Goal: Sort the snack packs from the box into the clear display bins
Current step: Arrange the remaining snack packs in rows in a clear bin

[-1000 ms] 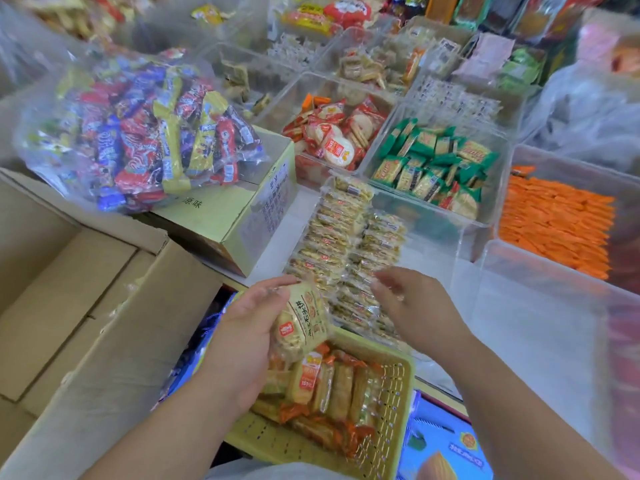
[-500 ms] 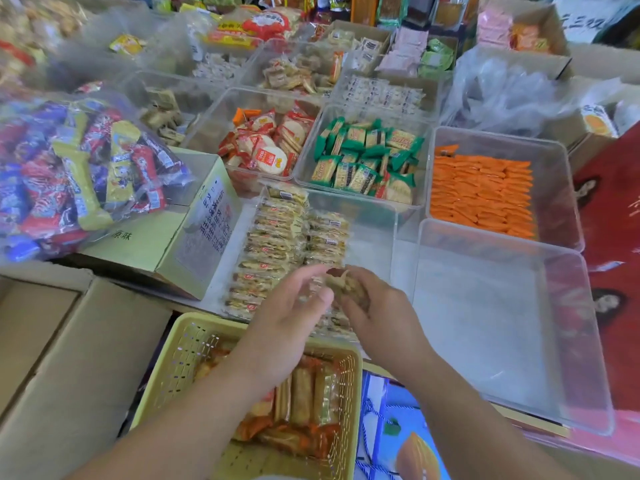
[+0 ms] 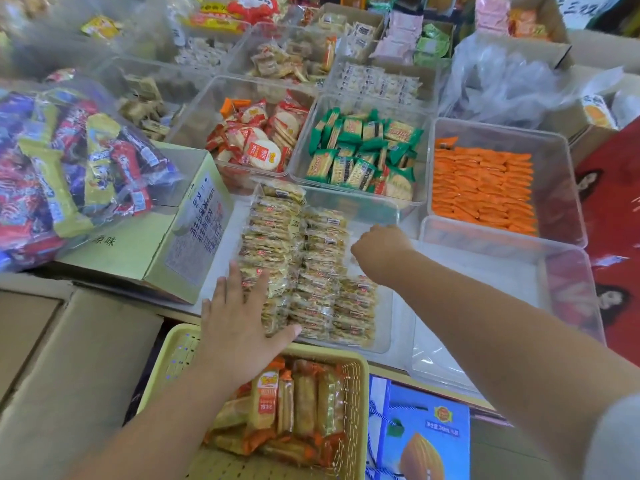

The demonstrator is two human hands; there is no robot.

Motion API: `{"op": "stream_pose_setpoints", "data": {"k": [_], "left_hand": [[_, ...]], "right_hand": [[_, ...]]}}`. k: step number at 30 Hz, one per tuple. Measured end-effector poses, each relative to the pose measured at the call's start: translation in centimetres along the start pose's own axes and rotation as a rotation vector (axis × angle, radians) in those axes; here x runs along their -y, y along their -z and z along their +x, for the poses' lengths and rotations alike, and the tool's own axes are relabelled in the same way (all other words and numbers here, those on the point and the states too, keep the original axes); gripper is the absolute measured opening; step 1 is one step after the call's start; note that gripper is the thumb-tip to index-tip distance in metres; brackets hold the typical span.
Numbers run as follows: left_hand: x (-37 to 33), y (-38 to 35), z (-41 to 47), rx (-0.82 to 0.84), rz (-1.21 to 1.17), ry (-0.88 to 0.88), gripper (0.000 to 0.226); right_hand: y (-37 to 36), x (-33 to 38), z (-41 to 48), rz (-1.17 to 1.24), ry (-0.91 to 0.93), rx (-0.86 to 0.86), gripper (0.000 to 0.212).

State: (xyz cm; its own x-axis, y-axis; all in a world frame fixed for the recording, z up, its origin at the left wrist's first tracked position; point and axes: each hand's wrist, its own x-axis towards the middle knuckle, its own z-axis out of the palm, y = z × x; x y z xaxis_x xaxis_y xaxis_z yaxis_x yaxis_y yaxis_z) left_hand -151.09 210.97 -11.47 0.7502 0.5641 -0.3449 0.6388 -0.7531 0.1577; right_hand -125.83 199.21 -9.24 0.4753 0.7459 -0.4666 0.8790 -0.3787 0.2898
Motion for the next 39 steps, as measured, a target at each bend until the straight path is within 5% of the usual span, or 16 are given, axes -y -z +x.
{"op": "stream_pose_setpoints", "data": {"k": [8,15,26,33,39], "left_hand": [[0.9,-1.2,0.3,-0.053,-0.014,-0.057,0.109],[1.1,-1.9,0.4,-0.075,-0.012,-0.072,0.106],[1.2,-2.0,0.4,-0.072,-0.002,-0.083,0.107],[1.3,-1.7,0.5,-0.061,0.005,-0.08,0.108],[1.5,-0.7,0.5,0.019,-0.009,-0.089,0.111]], "right_hand": [[-3.2,1.5,3.8,0.177,0.076,0.32,0.029],[-3.9,1.9,5.4,0.176,0.1,0.368,0.027],[-4.7,3.7,4.8,0.394,-0.163,0.344,0.023],[-3.8,4.8,2.2,0.49,-0.262,0.166,0.023],[-3.6,7.0,-2.9,0.636,-0.228,0.101,0.061]]}}
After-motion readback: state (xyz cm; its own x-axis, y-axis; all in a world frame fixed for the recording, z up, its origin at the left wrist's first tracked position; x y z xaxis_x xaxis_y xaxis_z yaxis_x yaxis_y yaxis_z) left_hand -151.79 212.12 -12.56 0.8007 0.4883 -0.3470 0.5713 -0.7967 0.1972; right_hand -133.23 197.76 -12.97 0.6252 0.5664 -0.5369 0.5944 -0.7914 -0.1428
